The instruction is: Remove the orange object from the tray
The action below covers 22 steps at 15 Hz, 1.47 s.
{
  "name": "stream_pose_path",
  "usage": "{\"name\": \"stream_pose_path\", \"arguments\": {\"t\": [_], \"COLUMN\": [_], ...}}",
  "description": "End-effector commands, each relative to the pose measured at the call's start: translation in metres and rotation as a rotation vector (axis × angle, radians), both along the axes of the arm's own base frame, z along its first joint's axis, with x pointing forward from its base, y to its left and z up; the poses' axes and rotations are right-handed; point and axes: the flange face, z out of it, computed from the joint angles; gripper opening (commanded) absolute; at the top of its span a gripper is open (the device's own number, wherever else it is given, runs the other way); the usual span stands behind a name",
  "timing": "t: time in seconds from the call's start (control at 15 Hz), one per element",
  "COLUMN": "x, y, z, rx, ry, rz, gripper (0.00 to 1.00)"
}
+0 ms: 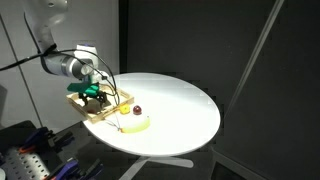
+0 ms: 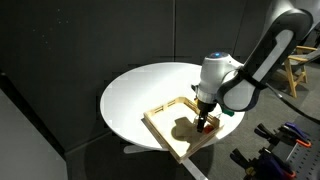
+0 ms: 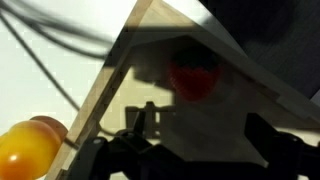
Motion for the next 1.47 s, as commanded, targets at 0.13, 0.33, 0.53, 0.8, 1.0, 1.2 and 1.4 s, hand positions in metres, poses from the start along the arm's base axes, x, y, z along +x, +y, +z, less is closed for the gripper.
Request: {"name": "stream_pose_path", "arguments": {"t": [0.13,0.33,0.53,0.8,1.0,1.2,1.4], "x": [-0.0035,-0.0027,-0.0019,-0.003,-0.0044,-0.0058,-0.0073], "y": [-0.0046,-0.0081,-0.0109,-0.0115,-0.0101,-0.0078,-0.0045], "z": [0.0038,0.003,0.0026,0.0018,0.0012,0.0003,-0.0003], "rx": [-0.001,-0.006,-0.009,-0.012,-0.013,-0.015,-0.017], "ry": [-0.022,-0.02,-0.018,-0.015,-0.012,-0.01,-0.008], "rz": [-0.016,-0.031,-0.043,-0.065,-0.084,-0.097,-0.104], "gripper": [1.0,1.0,1.0,1.0,1.0,1.0,1.0]}}
